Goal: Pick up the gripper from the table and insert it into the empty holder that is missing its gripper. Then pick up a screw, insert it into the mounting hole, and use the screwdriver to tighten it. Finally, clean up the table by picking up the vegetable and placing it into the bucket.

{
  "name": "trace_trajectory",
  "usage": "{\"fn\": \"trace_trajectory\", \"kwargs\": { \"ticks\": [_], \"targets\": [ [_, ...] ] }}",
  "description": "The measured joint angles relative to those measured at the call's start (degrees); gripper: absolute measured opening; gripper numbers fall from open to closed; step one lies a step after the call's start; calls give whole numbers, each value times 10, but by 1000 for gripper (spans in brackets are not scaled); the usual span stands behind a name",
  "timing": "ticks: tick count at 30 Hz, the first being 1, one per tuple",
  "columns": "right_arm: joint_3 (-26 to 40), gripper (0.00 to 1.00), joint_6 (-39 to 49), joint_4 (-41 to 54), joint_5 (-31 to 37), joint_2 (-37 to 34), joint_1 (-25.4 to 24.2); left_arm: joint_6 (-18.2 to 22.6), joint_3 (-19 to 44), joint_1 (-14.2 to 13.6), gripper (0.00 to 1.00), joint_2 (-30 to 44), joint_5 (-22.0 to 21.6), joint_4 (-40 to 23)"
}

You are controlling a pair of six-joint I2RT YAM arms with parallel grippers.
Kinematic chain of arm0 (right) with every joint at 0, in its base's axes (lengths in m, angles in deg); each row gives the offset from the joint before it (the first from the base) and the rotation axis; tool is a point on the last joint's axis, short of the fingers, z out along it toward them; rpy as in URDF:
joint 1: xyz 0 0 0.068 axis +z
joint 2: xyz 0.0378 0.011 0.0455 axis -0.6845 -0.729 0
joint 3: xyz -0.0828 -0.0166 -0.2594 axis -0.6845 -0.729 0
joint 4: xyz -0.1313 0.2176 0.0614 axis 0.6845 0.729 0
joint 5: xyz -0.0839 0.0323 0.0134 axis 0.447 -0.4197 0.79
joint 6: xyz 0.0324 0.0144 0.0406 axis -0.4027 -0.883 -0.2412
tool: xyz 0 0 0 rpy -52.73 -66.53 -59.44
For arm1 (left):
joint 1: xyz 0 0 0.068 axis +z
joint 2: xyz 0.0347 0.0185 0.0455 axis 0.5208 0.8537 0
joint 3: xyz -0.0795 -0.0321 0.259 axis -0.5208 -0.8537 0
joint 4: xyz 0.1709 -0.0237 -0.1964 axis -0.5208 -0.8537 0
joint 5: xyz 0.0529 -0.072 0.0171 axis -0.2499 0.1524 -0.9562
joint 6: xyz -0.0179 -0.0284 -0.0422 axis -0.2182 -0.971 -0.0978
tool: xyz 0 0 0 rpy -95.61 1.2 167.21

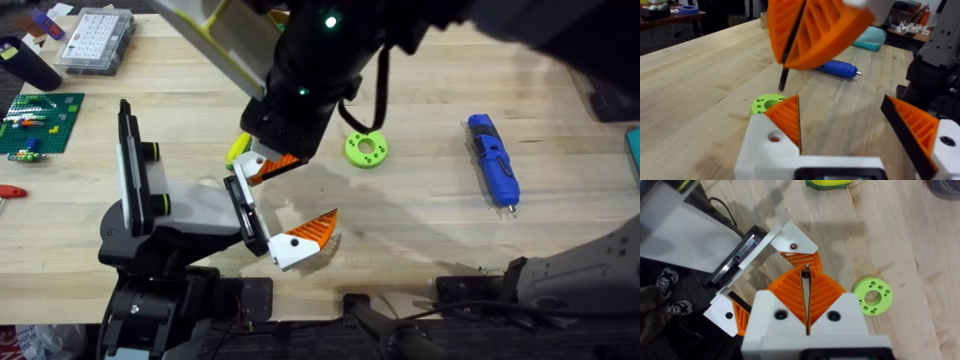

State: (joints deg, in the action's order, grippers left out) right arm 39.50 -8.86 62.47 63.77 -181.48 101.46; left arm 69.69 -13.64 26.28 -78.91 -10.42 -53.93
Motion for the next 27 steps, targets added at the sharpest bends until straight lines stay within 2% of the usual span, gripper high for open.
{"fn": "trace_trajectory", "kwargs": {
  "ticks": [12,27],
  "targets": [
    [0,10,0,-38,0,-9,2,0,0,0,990,1,2,4],
    [0,10,29,-27,-13,-8,29,0,0,0,990,1,2,4]
  ]
}}
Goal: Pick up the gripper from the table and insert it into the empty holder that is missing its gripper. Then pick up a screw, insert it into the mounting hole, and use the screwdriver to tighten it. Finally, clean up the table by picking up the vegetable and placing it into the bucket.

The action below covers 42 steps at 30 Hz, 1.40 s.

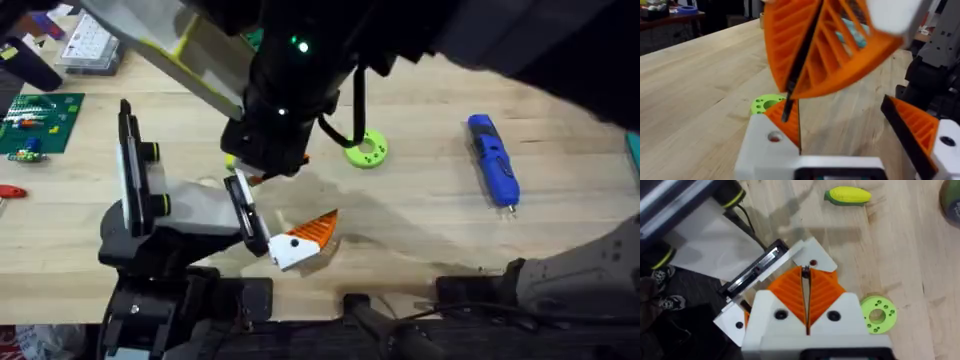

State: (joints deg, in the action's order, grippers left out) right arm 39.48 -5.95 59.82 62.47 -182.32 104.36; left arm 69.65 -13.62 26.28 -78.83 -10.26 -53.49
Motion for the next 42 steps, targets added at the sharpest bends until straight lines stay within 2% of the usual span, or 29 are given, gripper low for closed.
{"fn": "trace_trajectory", "kwargs": {
  "ticks": [42],
  "targets": [
    [0,10,33,4,0,-17,-9,0,0,0,990,0,0,0]
  ]
}}
